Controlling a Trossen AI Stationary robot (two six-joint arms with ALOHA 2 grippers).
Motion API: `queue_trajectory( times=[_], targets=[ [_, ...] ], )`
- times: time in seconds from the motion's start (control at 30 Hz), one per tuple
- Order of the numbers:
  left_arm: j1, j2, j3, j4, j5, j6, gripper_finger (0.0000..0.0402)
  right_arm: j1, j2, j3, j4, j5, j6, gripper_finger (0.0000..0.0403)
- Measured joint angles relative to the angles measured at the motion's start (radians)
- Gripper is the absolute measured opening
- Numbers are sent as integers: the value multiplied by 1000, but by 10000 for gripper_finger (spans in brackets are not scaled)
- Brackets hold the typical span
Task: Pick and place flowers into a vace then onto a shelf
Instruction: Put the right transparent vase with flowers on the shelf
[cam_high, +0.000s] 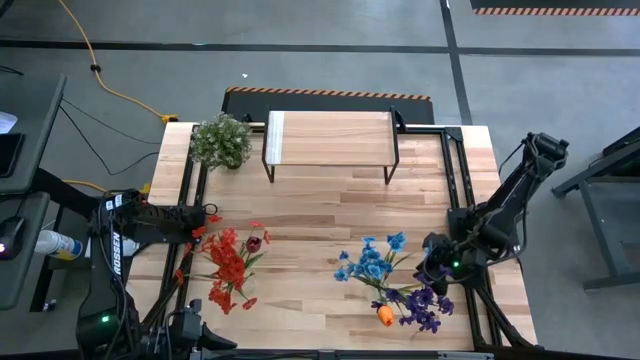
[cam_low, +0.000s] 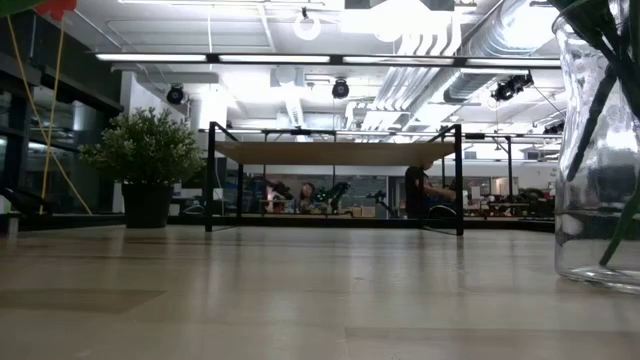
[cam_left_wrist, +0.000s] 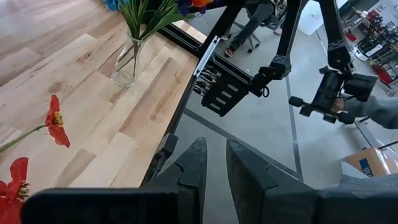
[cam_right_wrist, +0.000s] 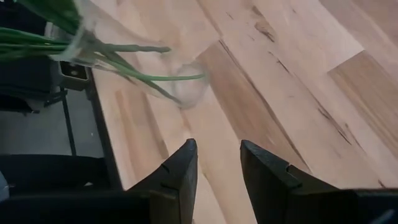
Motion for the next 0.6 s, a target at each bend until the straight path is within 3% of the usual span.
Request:
queue_trajectory(
  times=[0.6],
  targets=[
    [0, 0, 0, 8, 0, -26, 95, 0, 0, -107, 7, -22, 73, 114]
  ],
)
